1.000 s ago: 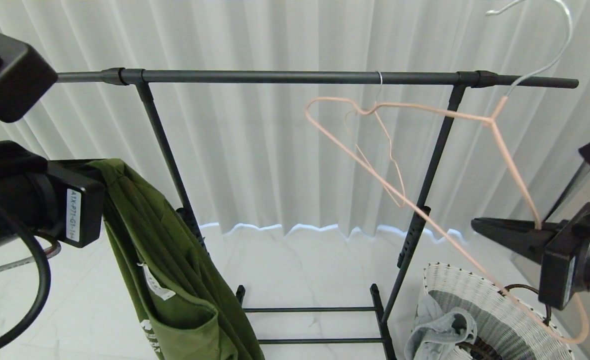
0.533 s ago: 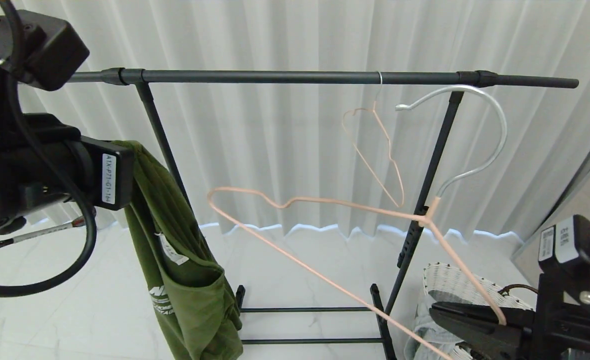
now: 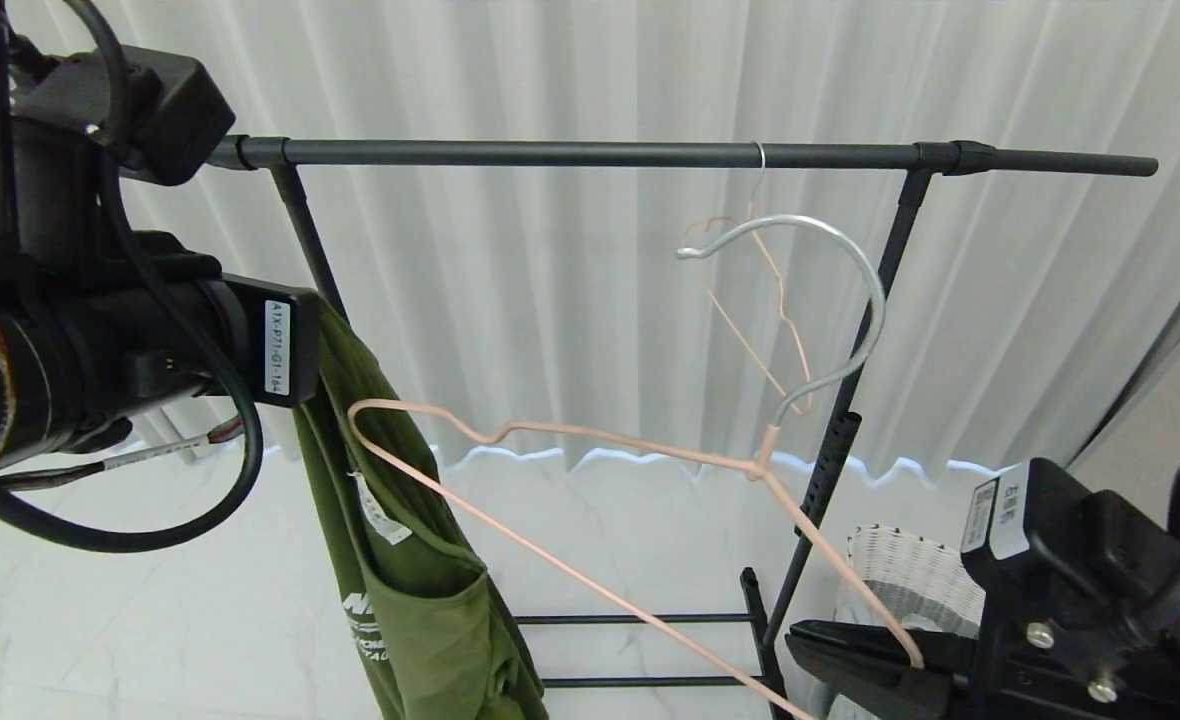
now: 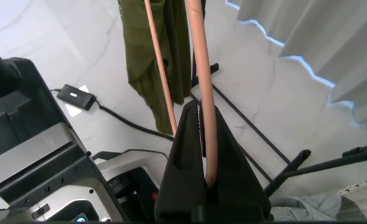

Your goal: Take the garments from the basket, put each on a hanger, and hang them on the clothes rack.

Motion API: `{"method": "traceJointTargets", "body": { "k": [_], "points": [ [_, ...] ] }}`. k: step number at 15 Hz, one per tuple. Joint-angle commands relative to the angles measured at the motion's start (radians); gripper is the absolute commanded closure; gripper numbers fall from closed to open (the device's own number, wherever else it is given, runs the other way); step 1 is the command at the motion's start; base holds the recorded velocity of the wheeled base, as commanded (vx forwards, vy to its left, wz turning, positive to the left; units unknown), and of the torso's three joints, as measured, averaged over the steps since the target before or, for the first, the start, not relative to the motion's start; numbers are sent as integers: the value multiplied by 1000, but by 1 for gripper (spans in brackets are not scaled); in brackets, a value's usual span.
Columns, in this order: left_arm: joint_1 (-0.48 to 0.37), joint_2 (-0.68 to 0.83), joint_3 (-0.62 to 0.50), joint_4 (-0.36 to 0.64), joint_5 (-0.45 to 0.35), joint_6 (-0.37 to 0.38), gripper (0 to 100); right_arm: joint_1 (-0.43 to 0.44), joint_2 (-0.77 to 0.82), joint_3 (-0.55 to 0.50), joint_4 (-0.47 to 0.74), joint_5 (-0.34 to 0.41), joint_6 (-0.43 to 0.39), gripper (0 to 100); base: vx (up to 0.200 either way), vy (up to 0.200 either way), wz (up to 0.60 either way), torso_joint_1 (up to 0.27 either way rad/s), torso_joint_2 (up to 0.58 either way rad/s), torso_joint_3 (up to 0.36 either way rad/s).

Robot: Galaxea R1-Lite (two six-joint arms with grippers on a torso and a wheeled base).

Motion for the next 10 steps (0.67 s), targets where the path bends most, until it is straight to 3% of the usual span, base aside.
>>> {"method": "traceJointTargets", "body": {
  "k": [1,10],
  "points": [
    [0,5,1,0,0,-1,100,8,18,-5,-1,1,-1,100,0,0,0,0,0,0],
    [2,16,0,0,1,-2,100,38,31,-8,-2,1,-1,100,0,0,0,0,0,0]
  ]
}}
